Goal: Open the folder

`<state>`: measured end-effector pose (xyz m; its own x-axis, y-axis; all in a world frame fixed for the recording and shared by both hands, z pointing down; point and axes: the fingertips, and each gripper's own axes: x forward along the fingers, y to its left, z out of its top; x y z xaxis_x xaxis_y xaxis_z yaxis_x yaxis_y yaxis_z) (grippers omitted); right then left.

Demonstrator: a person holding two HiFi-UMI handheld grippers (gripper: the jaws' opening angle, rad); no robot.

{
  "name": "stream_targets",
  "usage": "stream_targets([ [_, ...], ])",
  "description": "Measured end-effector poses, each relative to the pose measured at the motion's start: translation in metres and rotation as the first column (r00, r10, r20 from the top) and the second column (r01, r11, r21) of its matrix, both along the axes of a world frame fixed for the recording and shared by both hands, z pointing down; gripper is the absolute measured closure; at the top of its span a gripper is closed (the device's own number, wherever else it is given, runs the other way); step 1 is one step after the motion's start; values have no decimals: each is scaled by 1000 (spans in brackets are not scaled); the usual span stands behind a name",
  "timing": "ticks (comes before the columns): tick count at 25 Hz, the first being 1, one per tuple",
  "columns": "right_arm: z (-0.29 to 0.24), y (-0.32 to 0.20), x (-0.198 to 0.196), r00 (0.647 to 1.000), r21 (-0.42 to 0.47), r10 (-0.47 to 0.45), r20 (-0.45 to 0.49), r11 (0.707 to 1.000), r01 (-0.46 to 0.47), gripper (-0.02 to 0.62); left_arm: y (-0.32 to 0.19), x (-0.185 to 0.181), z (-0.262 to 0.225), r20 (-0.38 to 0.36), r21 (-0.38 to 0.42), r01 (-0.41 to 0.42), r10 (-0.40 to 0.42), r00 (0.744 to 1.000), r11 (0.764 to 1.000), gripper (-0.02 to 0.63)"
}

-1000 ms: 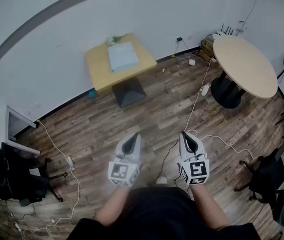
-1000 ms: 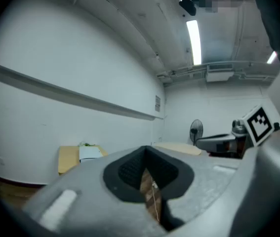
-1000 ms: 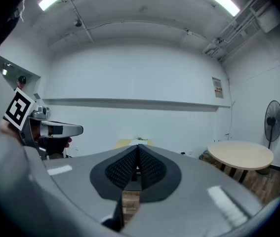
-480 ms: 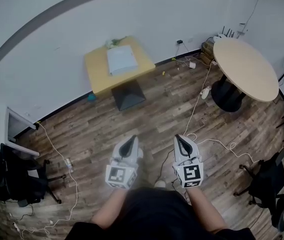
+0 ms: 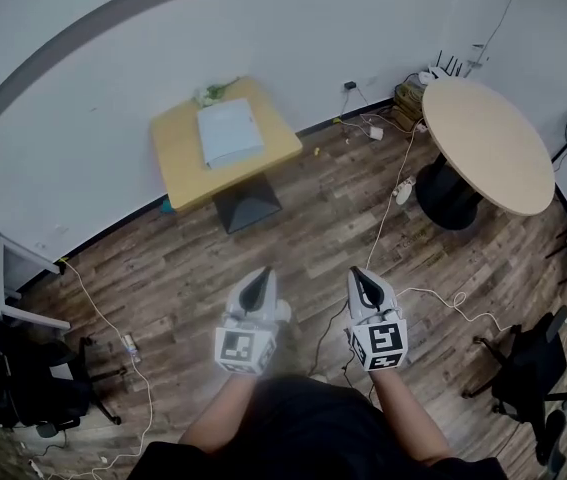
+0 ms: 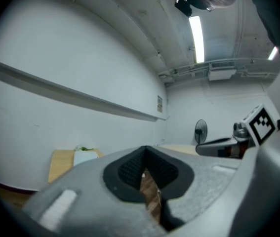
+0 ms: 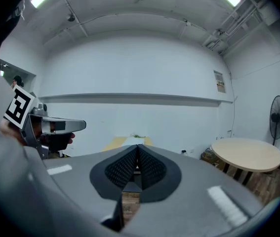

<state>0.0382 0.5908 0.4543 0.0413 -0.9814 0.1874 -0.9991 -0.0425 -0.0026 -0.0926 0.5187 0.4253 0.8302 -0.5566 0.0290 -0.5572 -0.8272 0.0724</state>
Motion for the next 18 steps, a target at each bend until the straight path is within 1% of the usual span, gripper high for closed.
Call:
stream_targets([
  [2,2,-28,11,1000,-13,1,1,1000,-1,592,-28,11,2,-12,-18,6,-6,1000,1000,603],
  [7,7,-104,31,1000,-60,3,7,998,-3,592,-105,30,10,15,-33,0,0,1000,999,603],
  [12,4,-182,45,1000,-93,13,7,996,-12,592,-184,43,10,1,-70,-4,4,1000,998,603],
  [18,3,-273,52,999,-119,30,-20,992,-32,592,-268,50,26,2,-85,-46,46,999,995,603],
])
